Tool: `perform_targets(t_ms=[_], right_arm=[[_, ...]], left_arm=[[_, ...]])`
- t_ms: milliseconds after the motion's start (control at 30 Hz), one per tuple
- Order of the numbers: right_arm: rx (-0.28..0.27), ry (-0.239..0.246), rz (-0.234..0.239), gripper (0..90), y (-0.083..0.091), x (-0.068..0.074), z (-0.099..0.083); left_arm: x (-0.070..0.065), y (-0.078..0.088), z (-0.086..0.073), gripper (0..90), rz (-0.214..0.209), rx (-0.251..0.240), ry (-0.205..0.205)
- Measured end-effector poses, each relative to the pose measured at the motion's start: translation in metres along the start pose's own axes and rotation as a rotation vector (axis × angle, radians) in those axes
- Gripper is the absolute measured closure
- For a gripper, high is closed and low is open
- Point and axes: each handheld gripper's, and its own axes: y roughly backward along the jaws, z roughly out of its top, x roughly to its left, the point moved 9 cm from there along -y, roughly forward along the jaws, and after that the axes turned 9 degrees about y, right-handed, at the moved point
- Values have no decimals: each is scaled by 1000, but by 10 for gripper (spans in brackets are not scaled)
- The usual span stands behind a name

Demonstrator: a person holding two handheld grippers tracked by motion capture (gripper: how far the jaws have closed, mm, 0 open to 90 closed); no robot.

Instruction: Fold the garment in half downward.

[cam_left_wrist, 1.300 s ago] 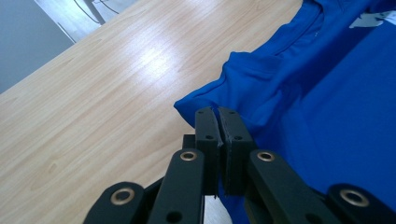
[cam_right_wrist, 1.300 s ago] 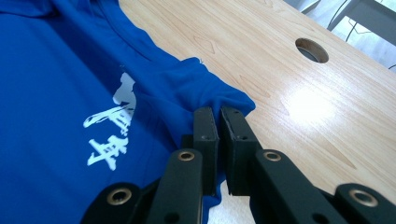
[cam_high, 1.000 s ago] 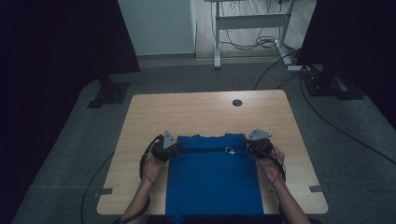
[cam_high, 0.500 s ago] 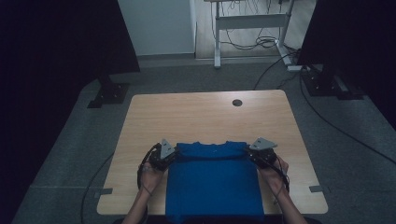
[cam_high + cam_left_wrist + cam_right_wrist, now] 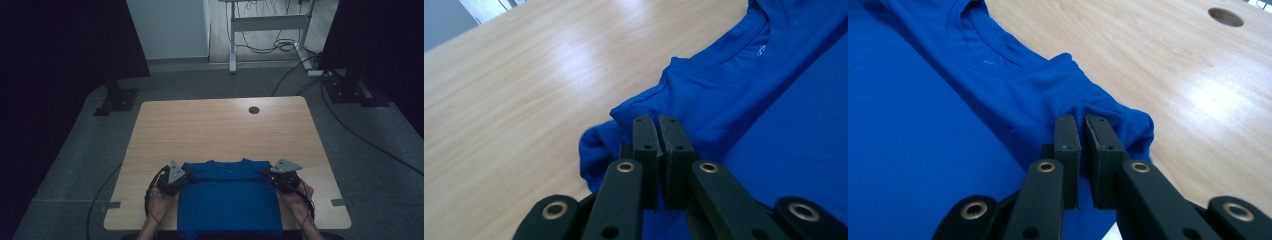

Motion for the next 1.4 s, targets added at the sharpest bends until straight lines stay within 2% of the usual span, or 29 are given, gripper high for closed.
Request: perform_targets(t_ms=[300,500,933,1400], right_arm=[[50,-11,29,839,2,15,-20],[79,-9,37,839,-5,16,-28],[82,-2,20,842,-19,2,-24],[72,-13,2,846,-45,-24,-13]], left_arm=[[-12,2,-24,871,1,47,-7],[-11,-3,-30,871,7,68,-5],[-3,-19,-25,871,22,84,10],[19,-42,-12,871,46,95,20]])
